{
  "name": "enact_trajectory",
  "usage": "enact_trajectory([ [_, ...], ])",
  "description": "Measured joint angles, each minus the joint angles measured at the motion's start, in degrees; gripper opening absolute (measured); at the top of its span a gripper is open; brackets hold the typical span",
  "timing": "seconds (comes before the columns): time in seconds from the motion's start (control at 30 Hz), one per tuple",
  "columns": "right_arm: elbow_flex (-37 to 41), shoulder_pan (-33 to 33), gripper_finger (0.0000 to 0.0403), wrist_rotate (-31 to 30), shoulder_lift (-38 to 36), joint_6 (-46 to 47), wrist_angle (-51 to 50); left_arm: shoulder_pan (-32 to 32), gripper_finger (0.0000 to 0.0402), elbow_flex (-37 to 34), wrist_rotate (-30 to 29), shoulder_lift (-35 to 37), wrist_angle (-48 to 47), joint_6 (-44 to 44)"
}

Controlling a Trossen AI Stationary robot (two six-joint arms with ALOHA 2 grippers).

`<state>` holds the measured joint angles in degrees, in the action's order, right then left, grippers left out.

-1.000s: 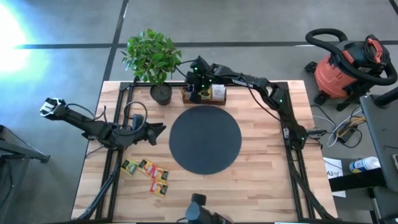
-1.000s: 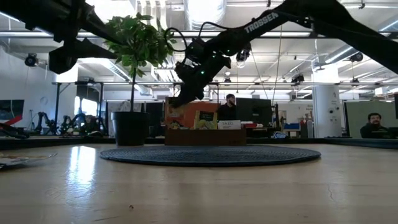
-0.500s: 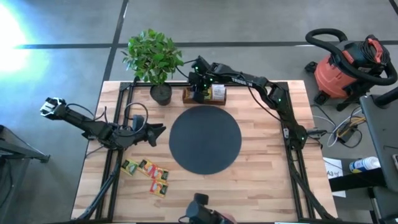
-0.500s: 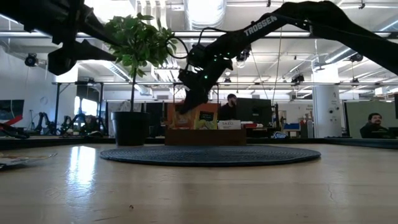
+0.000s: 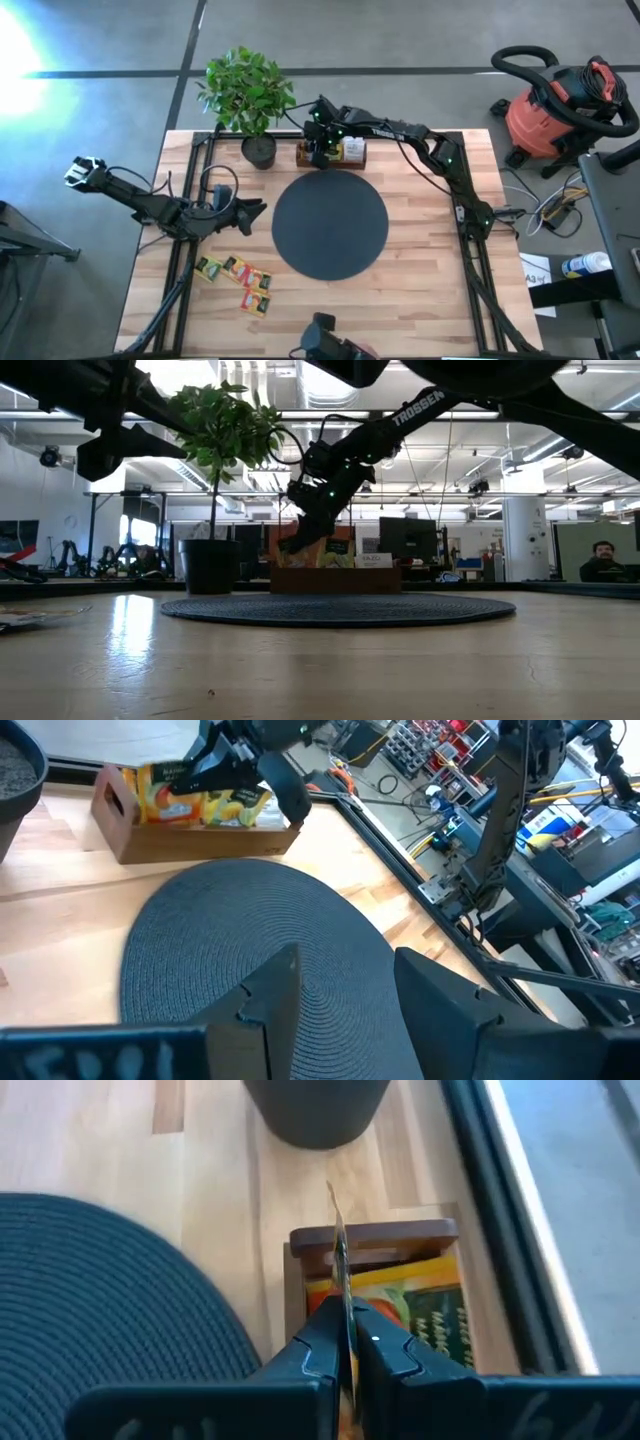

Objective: Pick & Place Tea
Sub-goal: Put the orange tea bag into the left slot of the wooden organizer

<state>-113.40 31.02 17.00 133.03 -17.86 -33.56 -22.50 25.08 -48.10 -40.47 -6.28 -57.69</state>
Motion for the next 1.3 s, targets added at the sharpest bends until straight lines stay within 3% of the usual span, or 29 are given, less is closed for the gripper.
enact_trajectory([
  [0.43,0.38,0.91,0.0008,4.51,0.13,6.99,3.24,0.00,0.0138,0.00,-0.02,0.00,0.00,-0.10],
  [0.93,4.29,1.25,0.0008,5.54,0.15,11.49,8.50,0.00,0.0138,-0.02,-0.02,0.00,-0.02,-0.24],
  [1.3,4.17,1.40,0.0008,4.95,0.00,9.63,3.62,0.00,0.0138,-0.04,-0.74,-0.01,-0.02,-0.46],
])
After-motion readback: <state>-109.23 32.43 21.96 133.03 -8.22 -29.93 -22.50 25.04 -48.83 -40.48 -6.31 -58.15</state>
